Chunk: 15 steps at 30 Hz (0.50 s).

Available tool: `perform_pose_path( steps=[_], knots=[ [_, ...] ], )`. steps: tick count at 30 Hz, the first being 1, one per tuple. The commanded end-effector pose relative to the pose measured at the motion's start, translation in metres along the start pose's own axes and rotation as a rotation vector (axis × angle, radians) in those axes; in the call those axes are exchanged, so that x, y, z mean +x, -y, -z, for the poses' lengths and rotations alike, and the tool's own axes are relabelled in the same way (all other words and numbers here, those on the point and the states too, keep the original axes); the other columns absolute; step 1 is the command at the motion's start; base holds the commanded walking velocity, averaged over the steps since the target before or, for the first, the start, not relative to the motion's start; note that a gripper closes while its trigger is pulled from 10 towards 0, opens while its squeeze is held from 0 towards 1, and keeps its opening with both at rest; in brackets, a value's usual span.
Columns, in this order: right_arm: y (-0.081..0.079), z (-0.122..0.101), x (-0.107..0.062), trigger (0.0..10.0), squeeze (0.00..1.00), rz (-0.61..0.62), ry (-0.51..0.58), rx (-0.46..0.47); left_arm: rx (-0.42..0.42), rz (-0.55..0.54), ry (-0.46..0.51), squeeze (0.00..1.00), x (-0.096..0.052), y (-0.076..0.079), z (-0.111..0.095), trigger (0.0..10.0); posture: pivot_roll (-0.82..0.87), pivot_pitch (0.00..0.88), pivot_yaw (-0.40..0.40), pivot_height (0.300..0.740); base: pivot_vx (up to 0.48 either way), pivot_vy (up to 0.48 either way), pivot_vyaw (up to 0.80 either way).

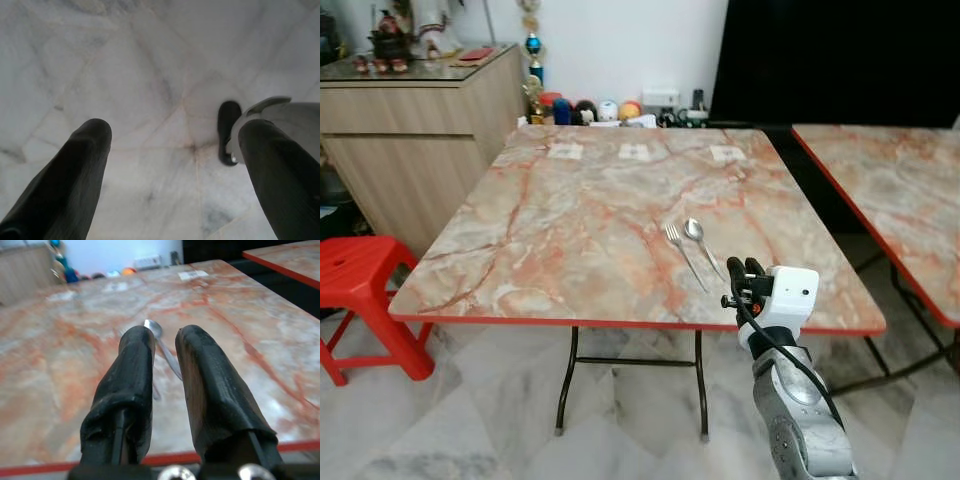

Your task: Setting the table

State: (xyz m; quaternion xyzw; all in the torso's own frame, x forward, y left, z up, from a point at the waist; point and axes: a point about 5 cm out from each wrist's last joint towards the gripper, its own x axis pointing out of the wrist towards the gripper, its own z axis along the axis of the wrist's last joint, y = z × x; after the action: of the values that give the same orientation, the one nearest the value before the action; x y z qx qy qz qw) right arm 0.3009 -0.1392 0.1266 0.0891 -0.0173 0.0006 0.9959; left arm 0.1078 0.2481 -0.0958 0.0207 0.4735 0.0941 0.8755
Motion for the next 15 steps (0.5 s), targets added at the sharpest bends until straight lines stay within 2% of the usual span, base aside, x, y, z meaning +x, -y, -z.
perform_pose_path(
  steps=[1,5,9,13,15],
  knots=[
    [-0.009,-0.004,0.002,10.0,0.0,-0.025,0.015,0.017,0.0,0.002,-0.026,0.0,-0.002,-0.004,0.007,10.0,0.01,0.0,0.002,0.74,0.0,0.0,0.0],
    [-0.009,-0.004,0.002,10.0,0.0,-0.025,0.014,0.017,-0.001,-0.004,-0.024,0.0,-0.003,-0.009,0.007,10.0,0.01,0.0,0.002,0.74,0.0,0.0,0.0],
    [-0.009,-0.004,0.002,10.0,0.0,-0.026,0.012,0.014,-0.005,-0.01,-0.038,0.0,-0.008,-0.019,0.017,10.0,0.01,0.0,0.002,0.74,0.0,0.0,0.0],
    [-0.009,-0.004,0.002,10.0,0.0,-0.029,0.012,0.012,0.0,-0.007,-0.056,0.0,-0.012,-0.02,0.025,10.0,0.01,0.0,0.002,0.74,0.0,0.0,0.0],
    [-0.012,-0.004,0.002,10.0,0.0,-0.049,0.013,-0.002,-0.005,-0.002,-0.069,0.0,-0.013,-0.016,0.031,10.0,0.01,0.0,0.001,0.74,0.262,0.0,0.0]
  ],
)
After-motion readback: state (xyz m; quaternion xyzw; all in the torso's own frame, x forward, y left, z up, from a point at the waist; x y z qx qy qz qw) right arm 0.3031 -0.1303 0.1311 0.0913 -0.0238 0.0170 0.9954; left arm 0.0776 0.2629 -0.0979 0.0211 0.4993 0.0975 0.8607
